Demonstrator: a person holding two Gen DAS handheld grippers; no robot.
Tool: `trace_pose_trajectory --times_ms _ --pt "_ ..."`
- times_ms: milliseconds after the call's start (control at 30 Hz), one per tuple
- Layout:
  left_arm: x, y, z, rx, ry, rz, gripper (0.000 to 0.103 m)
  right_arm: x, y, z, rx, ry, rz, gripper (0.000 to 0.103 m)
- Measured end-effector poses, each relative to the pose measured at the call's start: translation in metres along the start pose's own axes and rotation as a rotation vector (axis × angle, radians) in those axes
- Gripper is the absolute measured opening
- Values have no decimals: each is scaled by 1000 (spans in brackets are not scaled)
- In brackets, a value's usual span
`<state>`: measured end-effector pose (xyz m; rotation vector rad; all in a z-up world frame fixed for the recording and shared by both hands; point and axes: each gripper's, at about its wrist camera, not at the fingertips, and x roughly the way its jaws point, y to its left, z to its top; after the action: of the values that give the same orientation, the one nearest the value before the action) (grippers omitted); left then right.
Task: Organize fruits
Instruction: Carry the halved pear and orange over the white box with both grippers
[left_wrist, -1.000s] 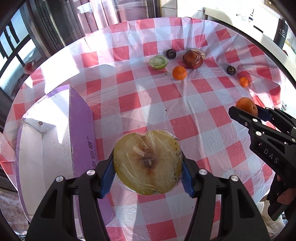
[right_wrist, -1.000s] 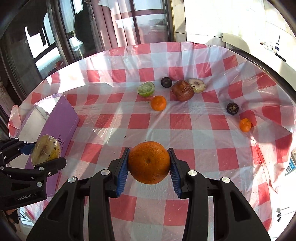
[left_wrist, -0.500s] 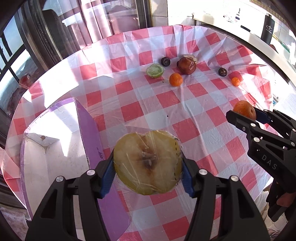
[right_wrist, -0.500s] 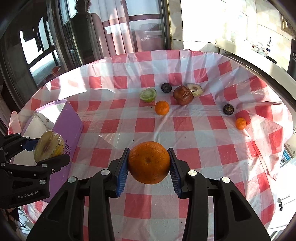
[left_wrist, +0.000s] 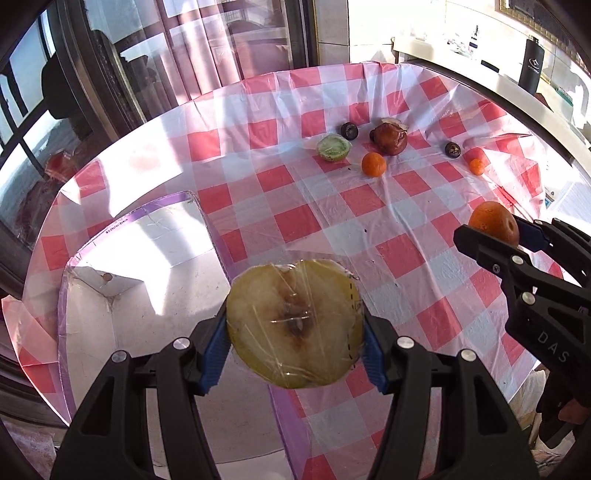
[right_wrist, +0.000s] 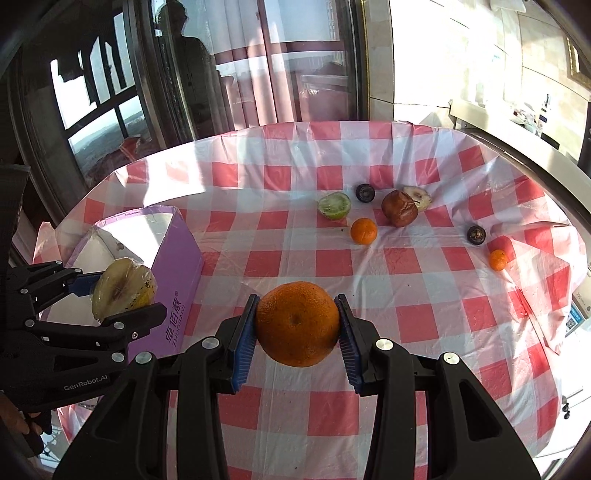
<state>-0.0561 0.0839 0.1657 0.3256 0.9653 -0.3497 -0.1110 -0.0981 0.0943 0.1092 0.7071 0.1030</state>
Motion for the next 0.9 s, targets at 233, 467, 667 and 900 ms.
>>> trace_pose_trajectory --times_ms 233,467,667,900 --pt "0 47 -20 -36 12 30 60 10 53 2 -64 4 54 41" --pt "2 95 -44 -89 37 60 60 22 107 0 -141 21 115 41" --pt "10 127 -69 -130 84 83 60 38 147 -5 -215 55 155 41" --pt "31 149 -97 -138 166 100 60 62 186 -19 -318 133 188 41"
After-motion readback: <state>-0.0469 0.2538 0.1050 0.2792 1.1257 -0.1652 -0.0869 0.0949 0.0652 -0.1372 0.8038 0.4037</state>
